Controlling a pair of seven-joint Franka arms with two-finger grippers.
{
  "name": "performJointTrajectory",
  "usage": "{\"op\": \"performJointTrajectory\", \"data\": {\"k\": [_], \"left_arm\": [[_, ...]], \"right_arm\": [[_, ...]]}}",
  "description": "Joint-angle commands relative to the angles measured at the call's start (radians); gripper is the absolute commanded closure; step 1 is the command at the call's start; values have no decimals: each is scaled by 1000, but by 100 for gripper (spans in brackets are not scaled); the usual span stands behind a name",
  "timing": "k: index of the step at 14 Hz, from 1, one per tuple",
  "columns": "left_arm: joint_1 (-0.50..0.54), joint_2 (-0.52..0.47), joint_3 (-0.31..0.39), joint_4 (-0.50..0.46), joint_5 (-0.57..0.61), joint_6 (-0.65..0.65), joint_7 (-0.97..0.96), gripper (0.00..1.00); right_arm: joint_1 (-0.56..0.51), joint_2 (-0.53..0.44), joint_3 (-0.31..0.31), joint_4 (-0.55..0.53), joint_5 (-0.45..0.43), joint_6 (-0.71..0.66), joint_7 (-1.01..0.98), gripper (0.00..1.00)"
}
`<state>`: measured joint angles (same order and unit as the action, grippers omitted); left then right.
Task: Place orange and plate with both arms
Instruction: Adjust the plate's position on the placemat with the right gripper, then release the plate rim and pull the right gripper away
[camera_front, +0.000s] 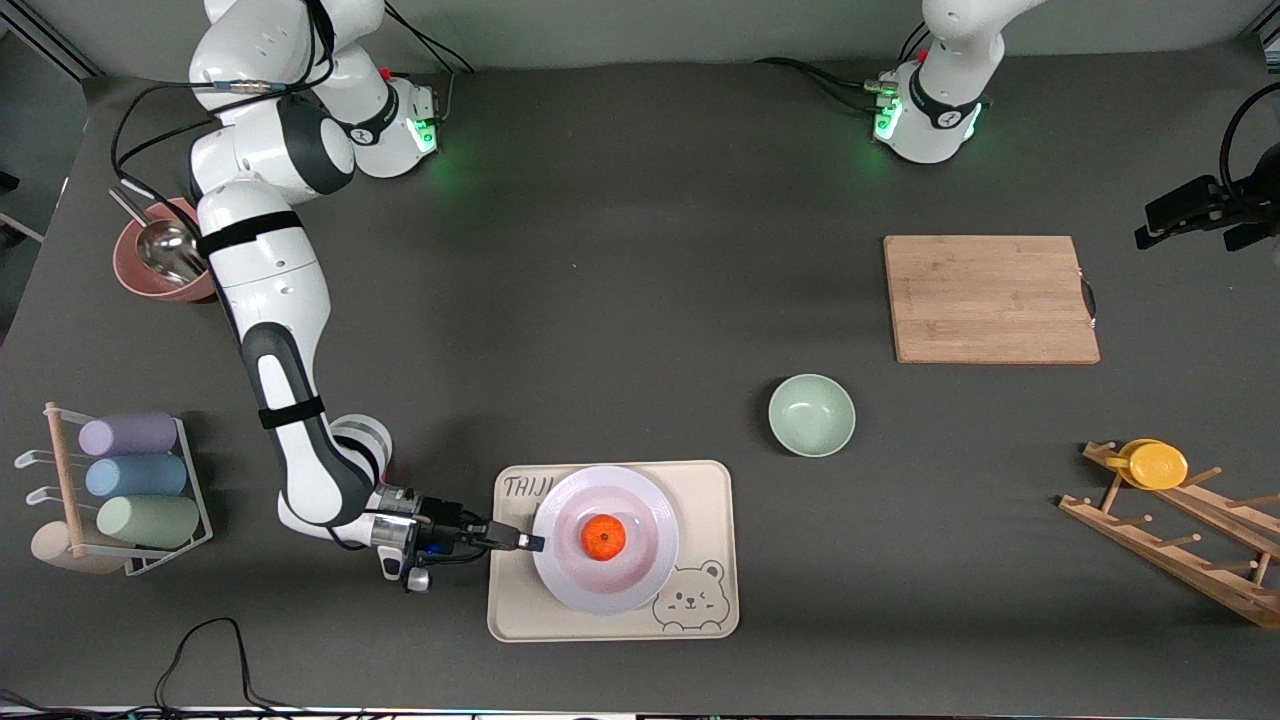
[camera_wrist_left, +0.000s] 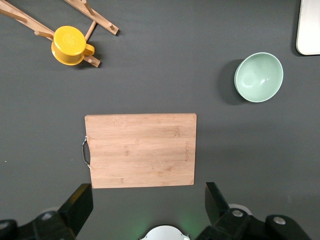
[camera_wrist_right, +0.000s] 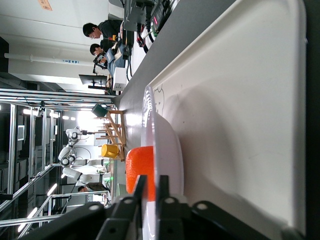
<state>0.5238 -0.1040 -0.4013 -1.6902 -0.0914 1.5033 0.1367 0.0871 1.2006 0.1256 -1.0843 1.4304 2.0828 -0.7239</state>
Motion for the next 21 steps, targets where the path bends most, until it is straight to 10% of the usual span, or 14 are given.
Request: {"op": "performJointTrajectory", "data": {"k": [1, 12, 21], "left_arm": [[-5, -5, 6, 9, -8, -11, 12, 0], [-7, -3, 4, 9, -10, -5, 12, 0], [-7, -3, 4, 10, -10, -5, 12, 0]], "right_arm": [[5, -38, -29, -37, -21, 14, 26, 56], [-6, -108, -83, -40, -178, 3, 122, 58], [-7, -525, -198, -356, -497, -127, 329, 50]]}}
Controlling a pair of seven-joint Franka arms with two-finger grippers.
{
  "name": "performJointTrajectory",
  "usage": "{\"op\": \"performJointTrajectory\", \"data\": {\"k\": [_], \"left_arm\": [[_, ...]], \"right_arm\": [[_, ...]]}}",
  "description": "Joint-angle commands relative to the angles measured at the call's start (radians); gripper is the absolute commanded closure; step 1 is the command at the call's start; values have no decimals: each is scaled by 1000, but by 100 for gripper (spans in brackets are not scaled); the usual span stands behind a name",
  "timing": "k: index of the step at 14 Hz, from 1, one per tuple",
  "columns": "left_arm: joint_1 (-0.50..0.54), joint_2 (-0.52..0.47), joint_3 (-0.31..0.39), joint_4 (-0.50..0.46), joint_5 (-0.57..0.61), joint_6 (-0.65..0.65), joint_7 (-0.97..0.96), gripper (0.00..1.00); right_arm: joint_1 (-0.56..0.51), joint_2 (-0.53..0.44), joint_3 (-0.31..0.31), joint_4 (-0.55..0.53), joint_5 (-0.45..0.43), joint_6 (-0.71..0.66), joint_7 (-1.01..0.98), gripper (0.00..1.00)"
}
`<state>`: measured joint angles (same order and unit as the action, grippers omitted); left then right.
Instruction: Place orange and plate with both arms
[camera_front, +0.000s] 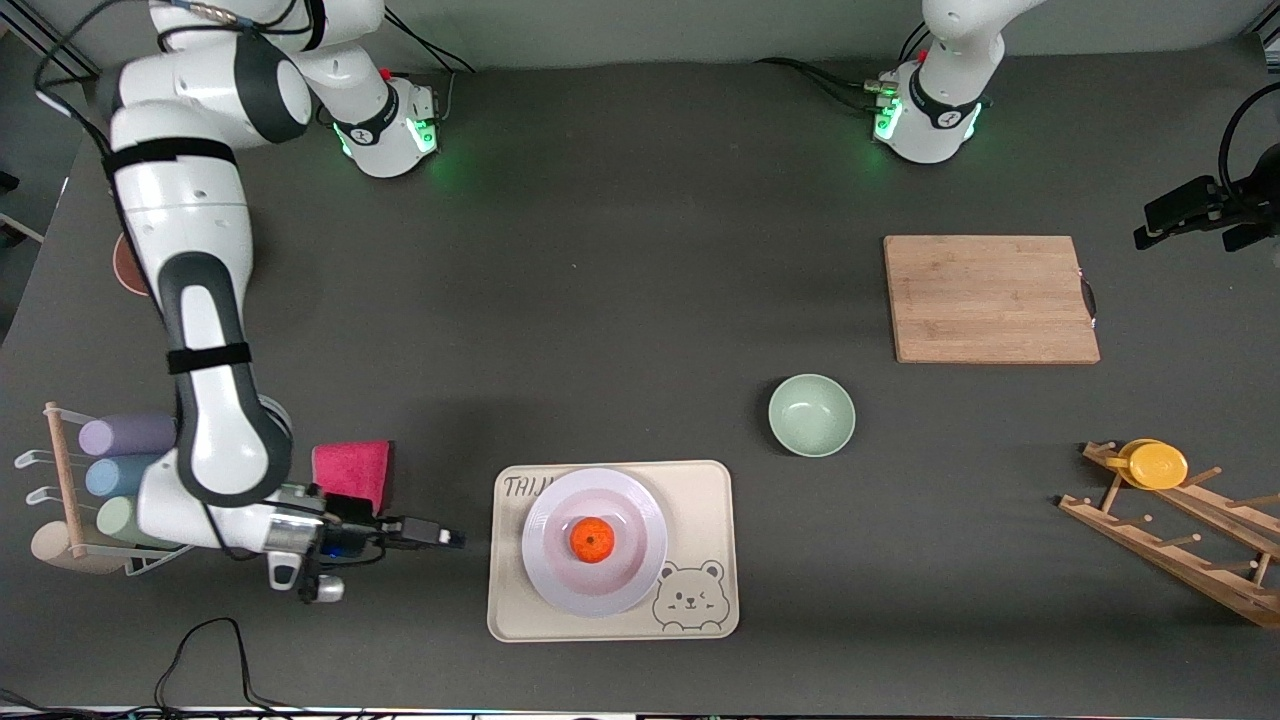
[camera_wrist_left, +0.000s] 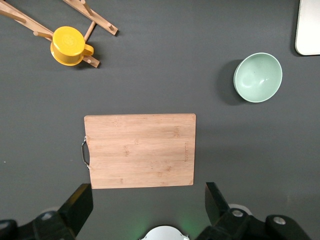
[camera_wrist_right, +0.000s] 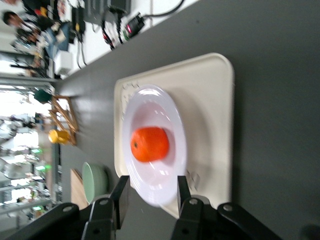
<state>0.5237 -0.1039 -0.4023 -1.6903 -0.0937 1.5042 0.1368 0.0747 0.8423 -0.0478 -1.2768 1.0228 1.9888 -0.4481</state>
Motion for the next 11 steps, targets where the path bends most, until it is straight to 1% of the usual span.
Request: {"op": "performJointTrajectory", "data": {"k": [1, 2, 3, 4, 5, 8, 9, 11], "left_arm": [[-5, -3, 5, 9, -8, -6, 12, 0], [-5, -3, 5, 11, -8, -4, 12, 0], [-5, -3, 5, 11, -8, -4, 12, 0], [-5, -2, 5, 11, -8, -4, 12, 0], [-5, -2, 5, 11, -8, -4, 12, 0], [-7, -2, 5, 11, -8, -2, 12, 0], [-7, -2, 5, 11, -8, -2, 12, 0], [-5, -2, 5, 11, -9, -2, 12, 0]], "right_arm": [[-4, -224, -24, -202, -148, -47, 102, 49], [-16, -274, -24, -228, -217, -71, 132, 45], [-27, -323, -26, -248, -290, -105, 146, 38], [-50, -365, -26, -260, -362, -142, 149, 23], [-68, -403, -26, -265, -422, -184, 149, 0], [-99, -509, -29, -266, -599, -274, 155, 0], [-99, -544, -46, -265, -656, -292, 170, 0], [-99, -609, -55, -263, -746, -333, 204, 0]]}}
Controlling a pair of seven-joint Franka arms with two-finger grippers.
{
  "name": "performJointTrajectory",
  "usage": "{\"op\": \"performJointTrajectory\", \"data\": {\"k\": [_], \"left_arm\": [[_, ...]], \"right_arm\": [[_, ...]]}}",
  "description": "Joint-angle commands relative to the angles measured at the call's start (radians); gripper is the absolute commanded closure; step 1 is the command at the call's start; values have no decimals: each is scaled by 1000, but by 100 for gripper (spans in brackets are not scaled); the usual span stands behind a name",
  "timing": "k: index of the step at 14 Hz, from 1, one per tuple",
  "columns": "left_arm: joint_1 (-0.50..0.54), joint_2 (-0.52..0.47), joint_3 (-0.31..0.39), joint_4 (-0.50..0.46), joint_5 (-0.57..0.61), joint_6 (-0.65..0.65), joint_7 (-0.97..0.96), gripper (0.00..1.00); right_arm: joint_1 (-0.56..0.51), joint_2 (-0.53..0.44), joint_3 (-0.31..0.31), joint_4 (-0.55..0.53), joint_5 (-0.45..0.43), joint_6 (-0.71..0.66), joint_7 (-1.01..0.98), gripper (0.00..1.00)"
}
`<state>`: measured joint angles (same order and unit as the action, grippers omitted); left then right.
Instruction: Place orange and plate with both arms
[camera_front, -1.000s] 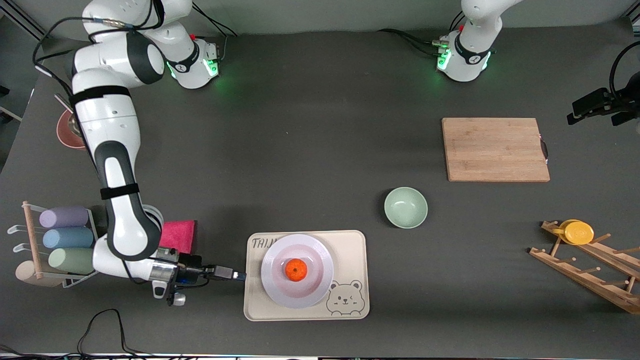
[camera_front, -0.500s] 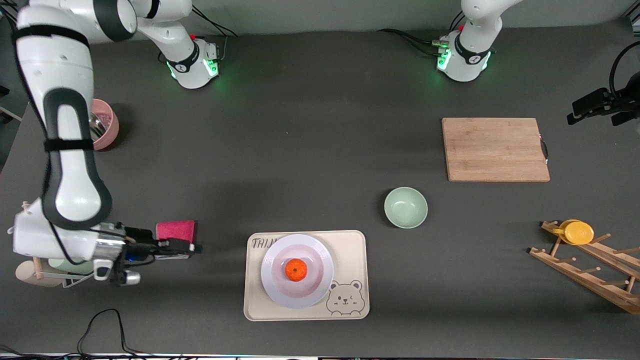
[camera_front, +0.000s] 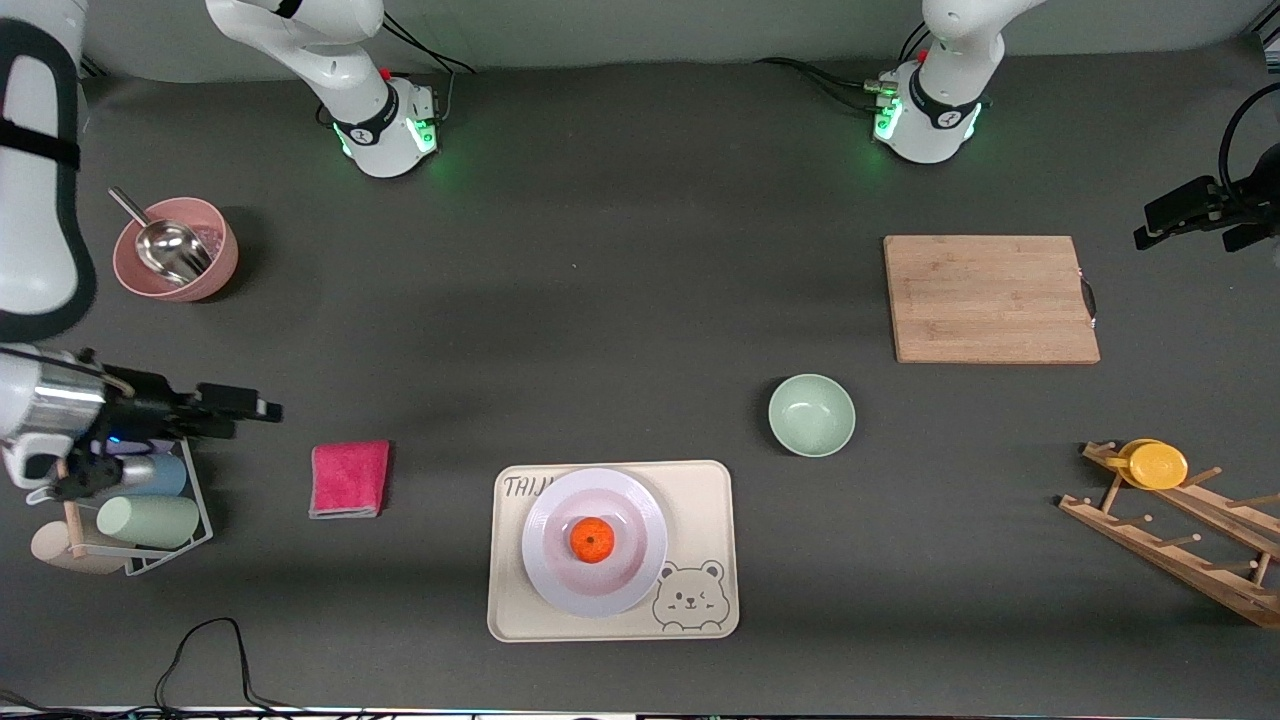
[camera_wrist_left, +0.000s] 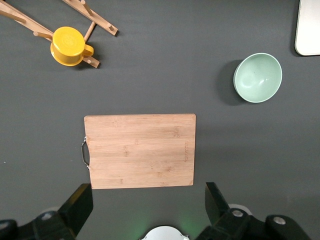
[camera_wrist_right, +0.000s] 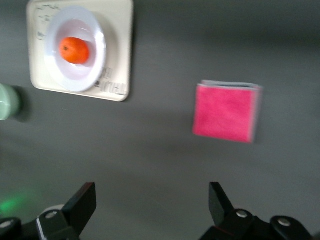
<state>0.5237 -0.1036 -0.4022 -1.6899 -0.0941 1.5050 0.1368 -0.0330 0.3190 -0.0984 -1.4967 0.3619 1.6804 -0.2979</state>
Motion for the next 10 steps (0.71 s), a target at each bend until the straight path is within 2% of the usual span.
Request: {"op": "performJointTrajectory", "data": {"k": [1, 6, 10], "left_arm": [[-7, -2, 5, 10, -7, -3, 12, 0], [-5, -2, 5, 10, -9, -3, 12, 0], [-5, -2, 5, 10, -9, -3, 12, 0]], "right_arm": [[10, -116, -4, -42, -133, -50, 94, 0], [30, -242, 9, -36, -331, -128, 224, 0], [31, -259, 11, -42, -342, -151, 339, 0]]}}
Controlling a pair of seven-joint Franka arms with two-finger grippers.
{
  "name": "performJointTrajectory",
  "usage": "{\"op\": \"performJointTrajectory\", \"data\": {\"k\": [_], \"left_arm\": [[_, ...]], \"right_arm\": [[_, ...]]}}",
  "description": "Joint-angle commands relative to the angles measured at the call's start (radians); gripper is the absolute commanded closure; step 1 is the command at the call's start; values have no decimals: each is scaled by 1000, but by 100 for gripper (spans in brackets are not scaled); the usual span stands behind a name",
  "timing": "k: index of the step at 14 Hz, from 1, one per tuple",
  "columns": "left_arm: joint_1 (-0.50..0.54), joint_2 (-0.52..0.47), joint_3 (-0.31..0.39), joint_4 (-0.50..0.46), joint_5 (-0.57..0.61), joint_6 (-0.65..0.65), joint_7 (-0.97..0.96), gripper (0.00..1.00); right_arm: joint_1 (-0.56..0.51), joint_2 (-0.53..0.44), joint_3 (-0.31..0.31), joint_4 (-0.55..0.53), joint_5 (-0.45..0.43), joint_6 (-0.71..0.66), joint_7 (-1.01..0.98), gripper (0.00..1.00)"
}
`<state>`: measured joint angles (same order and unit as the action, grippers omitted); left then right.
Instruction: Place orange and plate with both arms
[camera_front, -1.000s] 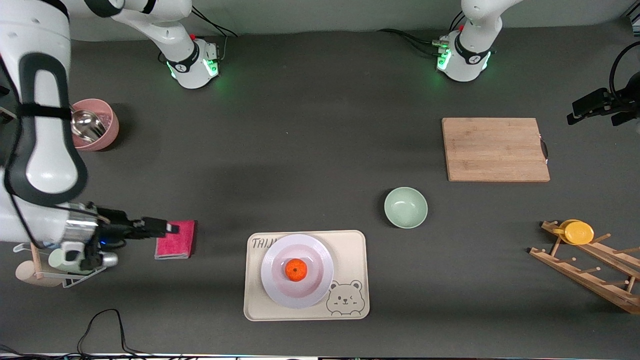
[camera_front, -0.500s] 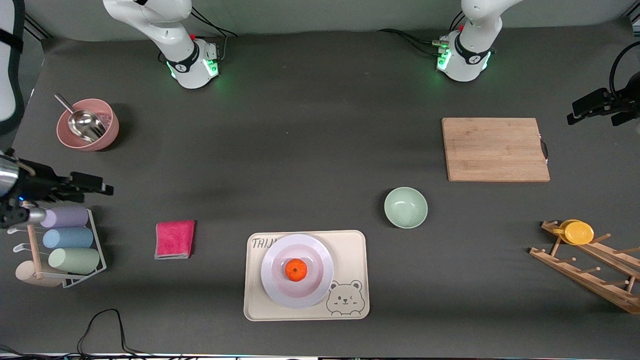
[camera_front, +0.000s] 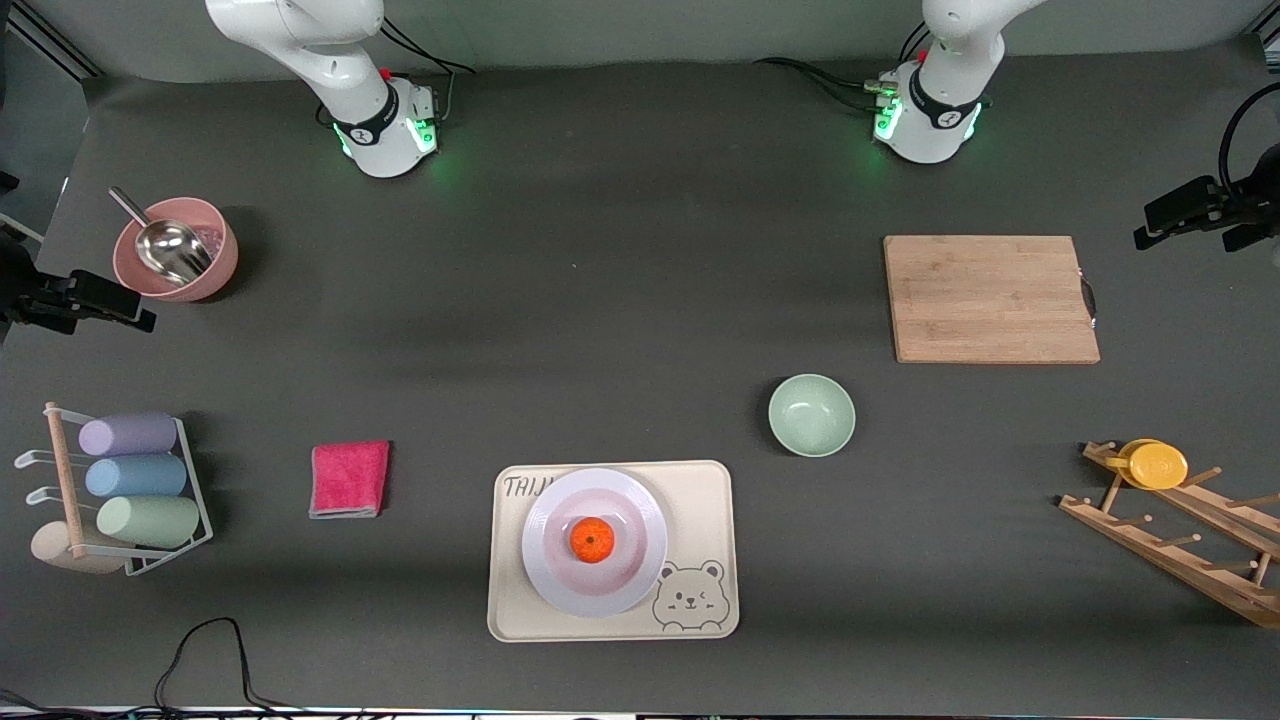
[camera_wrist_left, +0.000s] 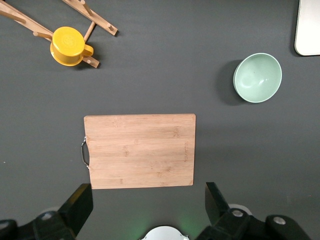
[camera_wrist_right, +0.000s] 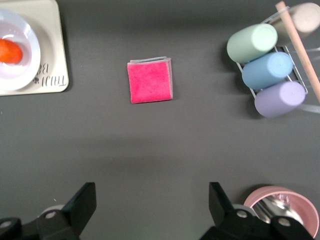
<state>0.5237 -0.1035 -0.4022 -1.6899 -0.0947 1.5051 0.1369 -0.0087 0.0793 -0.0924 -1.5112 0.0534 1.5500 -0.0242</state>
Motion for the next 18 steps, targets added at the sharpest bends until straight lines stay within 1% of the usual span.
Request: {"op": "performJointTrajectory", "data": {"k": [1, 4, 7, 18], "left_arm": [[-5, -2, 5, 10, -8, -3, 12, 0], [-5, -1, 5, 10, -8, -2, 12, 0], [-4, 2, 5, 10, -8, -3, 12, 0], [-7, -2, 5, 10, -5, 9, 12, 0]], "right_arm": [[7, -20, 3, -30, -33, -15, 64, 0], [12, -18, 3, -31, -37, 25, 53, 0], [29, -7, 3, -17, -37, 24, 52, 0], [27, -6, 2, -12, -38, 7, 53, 0]]}}
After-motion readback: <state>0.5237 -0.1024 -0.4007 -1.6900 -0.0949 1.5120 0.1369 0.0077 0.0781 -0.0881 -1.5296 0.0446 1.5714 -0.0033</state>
